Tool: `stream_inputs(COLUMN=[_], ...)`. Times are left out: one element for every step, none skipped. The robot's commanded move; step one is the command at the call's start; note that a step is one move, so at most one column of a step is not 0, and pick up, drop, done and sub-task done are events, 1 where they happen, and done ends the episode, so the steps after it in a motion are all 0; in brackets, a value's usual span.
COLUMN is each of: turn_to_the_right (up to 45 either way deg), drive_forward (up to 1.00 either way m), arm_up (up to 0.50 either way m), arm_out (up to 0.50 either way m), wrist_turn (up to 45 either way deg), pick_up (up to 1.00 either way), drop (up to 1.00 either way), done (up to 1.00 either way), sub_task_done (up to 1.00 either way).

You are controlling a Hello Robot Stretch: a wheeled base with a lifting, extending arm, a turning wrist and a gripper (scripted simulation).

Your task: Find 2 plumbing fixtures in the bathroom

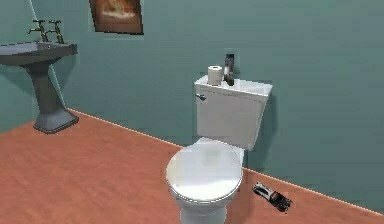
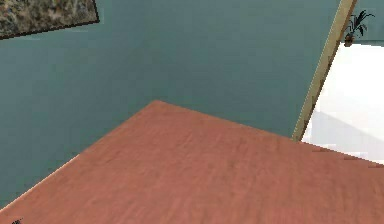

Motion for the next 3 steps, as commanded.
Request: stream_inputs(turn_to_the_right=[-45.0, -6.0, 0.0], drive_forward=[0.00, 0.00, 1.00], arm_up=[0.00, 0.00, 0.00], arm_out=[0.00, 0.00, 0.00], wrist_turn=[0.0, 0.0, 0.0], pick_up=[0.00, 0.00, 0.00], drop=[0.00, 0.00, 0.00], done=[0.00, 0.00, 0.00], sub_task_done=[0.00, 0.00, 0.00])
